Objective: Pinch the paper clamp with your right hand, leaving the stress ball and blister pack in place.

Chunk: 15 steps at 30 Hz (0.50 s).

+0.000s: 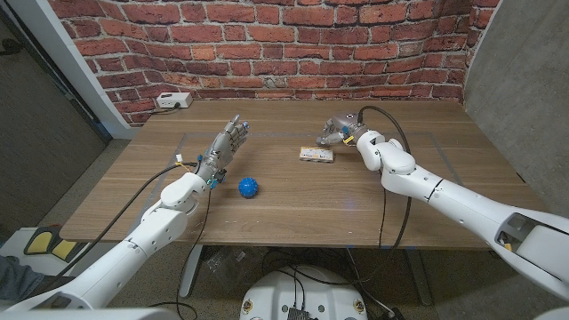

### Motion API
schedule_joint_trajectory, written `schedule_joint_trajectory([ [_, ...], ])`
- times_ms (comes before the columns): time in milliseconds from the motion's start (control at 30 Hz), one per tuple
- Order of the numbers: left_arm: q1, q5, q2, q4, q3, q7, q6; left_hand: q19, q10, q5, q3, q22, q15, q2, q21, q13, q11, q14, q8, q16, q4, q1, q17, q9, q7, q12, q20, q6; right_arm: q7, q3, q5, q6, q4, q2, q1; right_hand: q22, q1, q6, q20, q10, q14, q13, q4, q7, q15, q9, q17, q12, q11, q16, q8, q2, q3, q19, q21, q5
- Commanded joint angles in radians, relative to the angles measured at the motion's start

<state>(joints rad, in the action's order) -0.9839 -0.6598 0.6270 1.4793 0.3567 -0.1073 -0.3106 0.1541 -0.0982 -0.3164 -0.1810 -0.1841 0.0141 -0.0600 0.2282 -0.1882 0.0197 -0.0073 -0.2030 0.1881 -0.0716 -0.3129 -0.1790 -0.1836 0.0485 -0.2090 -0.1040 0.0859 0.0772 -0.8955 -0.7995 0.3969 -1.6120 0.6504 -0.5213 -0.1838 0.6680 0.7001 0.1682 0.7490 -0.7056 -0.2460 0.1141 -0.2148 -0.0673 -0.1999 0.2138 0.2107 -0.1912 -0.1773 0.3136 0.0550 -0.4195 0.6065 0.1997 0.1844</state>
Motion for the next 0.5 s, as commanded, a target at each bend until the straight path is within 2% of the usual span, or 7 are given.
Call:
schedule_joint_trajectory([
  [33,0.010,-0.004,-0.007,-0.018,0.002,-0.008,-0.001,0.000,-0.010,0.002,0.005,-0.005,0.001,-0.003,-0.006,-0.006,-0.001,0.004,0.000,0.002,-0.002,-0.004,-0.005,-0.005,0.001,0.000,-0.002,0.010,0.002,-0.017,-0.027,0.035,0.010,-0.010,0.008,-0.005,-0.019,-0.037,0.009,-0.035,0.021,-0.001,-0.002,0.011,-0.039,-0.001,-0.003,-0.006,0.009,-0.003,-0.020,0.009,0.006,-0.002,0.000,0.004],
  [267,0.015,-0.005,-0.010,-0.027,0.004,-0.013,-0.003,0.001,-0.011,0.003,0.006,-0.005,0.002,-0.002,-0.007,-0.006,-0.002,0.006,0.001,0.002,-0.002,-0.005,-0.005,-0.005,0.002,-0.001,-0.002,0.010,0.006,-0.026,-0.048,0.045,0.004,-0.005,0.008,-0.004,-0.024,-0.087,0.018,-0.084,0.048,0.001,0.003,0.029,-0.035,-0.002,-0.007,-0.012,0.021,-0.002,-0.049,0.015,0.006,-0.010,0.000,0.011],
  [500,0.020,-0.008,-0.014,-0.037,0.007,-0.021,-0.004,0.000,-0.011,0.004,0.006,-0.005,0.002,-0.001,-0.007,-0.006,-0.002,0.005,0.000,0.002,-0.002,-0.006,-0.006,-0.005,0.003,-0.001,-0.002,0.011,0.029,-0.031,-0.056,0.052,-0.004,-0.002,0.009,-0.004,-0.020,-0.103,0.023,-0.103,0.056,0.001,0.008,0.034,-0.033,-0.003,-0.009,-0.013,0.025,-0.002,-0.059,0.021,0.005,-0.014,0.000,0.013],
])
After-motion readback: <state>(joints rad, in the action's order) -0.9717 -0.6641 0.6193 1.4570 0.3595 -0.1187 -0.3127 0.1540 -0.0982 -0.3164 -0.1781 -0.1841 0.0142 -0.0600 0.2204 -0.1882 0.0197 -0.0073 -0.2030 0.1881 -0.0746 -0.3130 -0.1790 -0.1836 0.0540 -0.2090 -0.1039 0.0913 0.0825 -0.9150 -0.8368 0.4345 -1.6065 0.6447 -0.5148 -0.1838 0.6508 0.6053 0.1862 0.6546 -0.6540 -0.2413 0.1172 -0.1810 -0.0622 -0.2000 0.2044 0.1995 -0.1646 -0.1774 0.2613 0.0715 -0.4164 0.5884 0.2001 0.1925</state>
